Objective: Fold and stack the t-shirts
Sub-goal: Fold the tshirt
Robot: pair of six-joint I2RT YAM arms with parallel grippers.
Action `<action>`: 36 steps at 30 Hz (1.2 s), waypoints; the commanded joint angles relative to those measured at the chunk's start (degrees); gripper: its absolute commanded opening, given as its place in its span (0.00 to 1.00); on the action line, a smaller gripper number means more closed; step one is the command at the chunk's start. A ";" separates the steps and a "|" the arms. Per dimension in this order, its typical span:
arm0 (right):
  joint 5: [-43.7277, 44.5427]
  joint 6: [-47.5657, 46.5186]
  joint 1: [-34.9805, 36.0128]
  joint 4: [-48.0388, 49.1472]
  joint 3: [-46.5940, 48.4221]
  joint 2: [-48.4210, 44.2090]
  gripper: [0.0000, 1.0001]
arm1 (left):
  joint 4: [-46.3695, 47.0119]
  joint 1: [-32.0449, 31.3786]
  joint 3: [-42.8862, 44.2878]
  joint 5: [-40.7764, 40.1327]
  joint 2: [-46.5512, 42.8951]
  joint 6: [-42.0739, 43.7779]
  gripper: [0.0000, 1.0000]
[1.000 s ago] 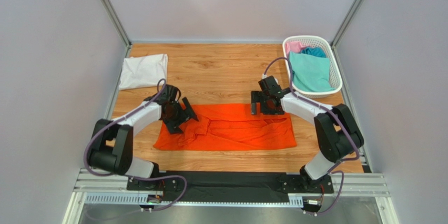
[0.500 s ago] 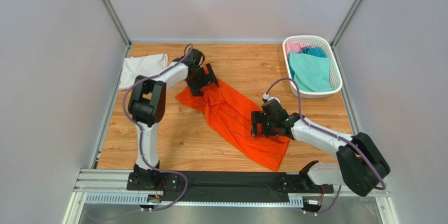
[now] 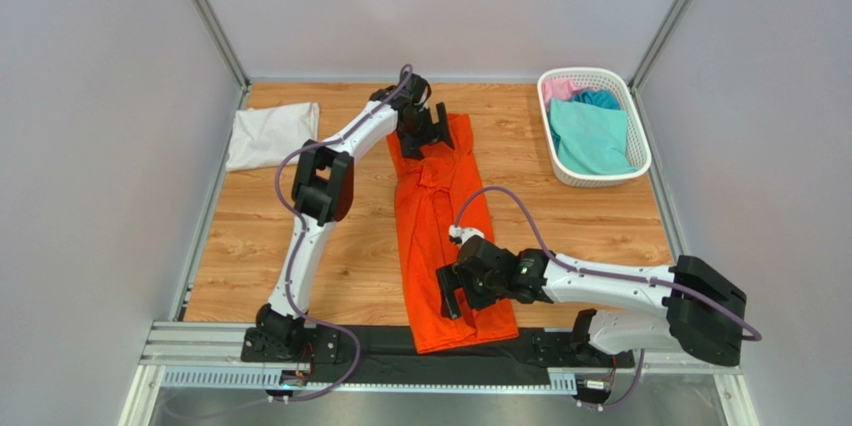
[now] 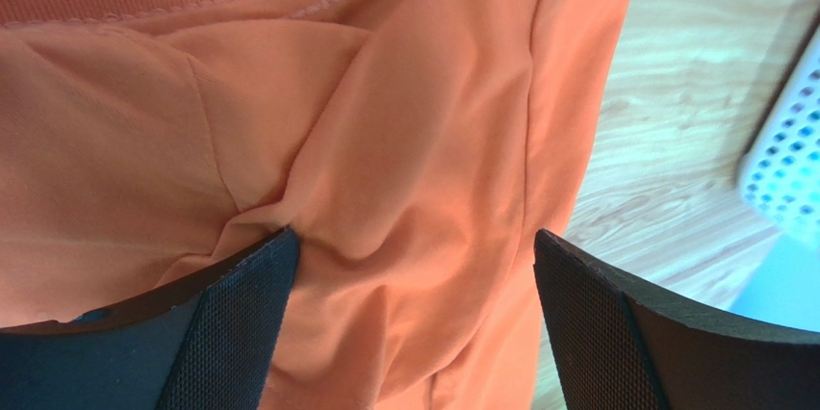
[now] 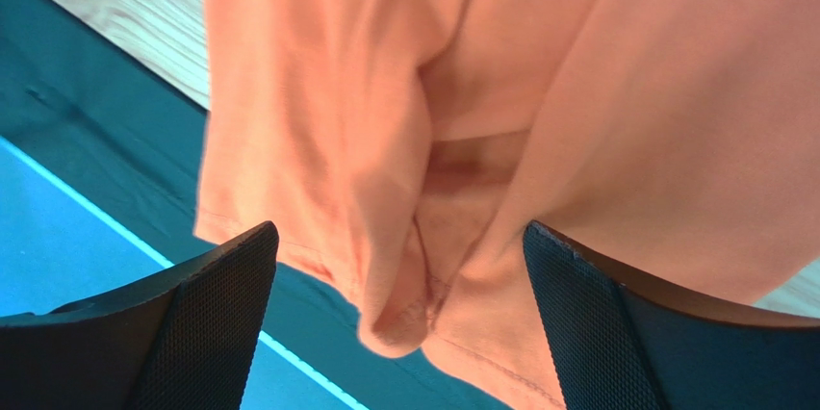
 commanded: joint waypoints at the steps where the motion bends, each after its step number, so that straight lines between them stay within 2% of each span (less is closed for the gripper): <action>1: 4.77 -0.08 0.48 -3.57 4.05 -1.63 1.00 | -4.09 -1.26 -3.20 -3.76 -3.86 4.37 1.00; 7: 9.35 -1.93 0.40 -7.45 5.64 -7.79 1.00 | 0.38 -2.67 -17.78 -6.76 -18.53 7.19 1.00; 11: 12.16 -1.84 0.40 -14.74 6.17 -10.42 1.00 | 5.57 -4.60 -32.52 -8.43 -31.43 8.07 1.00; 18: 8.22 2.19 0.40 -22.83 2.83 -17.72 1.00 | 7.86 -9.26 -50.39 -11.15 -48.33 4.48 1.00; 21: 6.20 5.44 0.31 -27.22 0.46 -21.14 1.00 | 9.00 -16.79 -62.84 -13.08 -59.99 0.71 1.00; 23: 5.05 6.85 0.31 -28.98 -0.24 -22.38 1.00 | 9.36 -21.20 -68.05 -13.87 -64.93 -1.84 1.00; 24: 4.44 7.38 0.22 -29.69 -0.60 -22.99 1.00 | 9.79 -26.01 -70.69 -14.14 -67.22 -3.86 1.00; 25: 3.91 8.17 0.22 -31.00 -0.86 -24.04 1.00 | 9.97 -28.49 -75.58 -14.58 -71.33 -7.88 1.00; 28: 3.73 10.37 0.04 -32.42 -2.27 -25.72 1.00 | 11.46 -37.46 -84.03 -15.37 -76.36 -17.72 1.00; 30: 3.64 11.08 -0.04 -32.42 -3.15 -26.77 1.00 | 13.39 -43.42 -87.13 -14.67 -77.52 -21.26 0.99; 33: 1.36 12.22 -0.04 -32.33 -4.29 -27.04 0.97 | 17.17 -48.62 -90.31 -14.49 -77.18 -26.10 0.96; 35: 0.92 12.66 -0.04 -32.16 -5.08 -26.86 0.93 | 21.29 -50.48 -92.15 -14.14 -76.21 -28.30 0.93; 36: 0.22 12.75 -0.13 -31.28 -5.95 -26.69 0.91 | 24.97 -51.62 -93.64 -13.79 -74.99 -29.01 0.87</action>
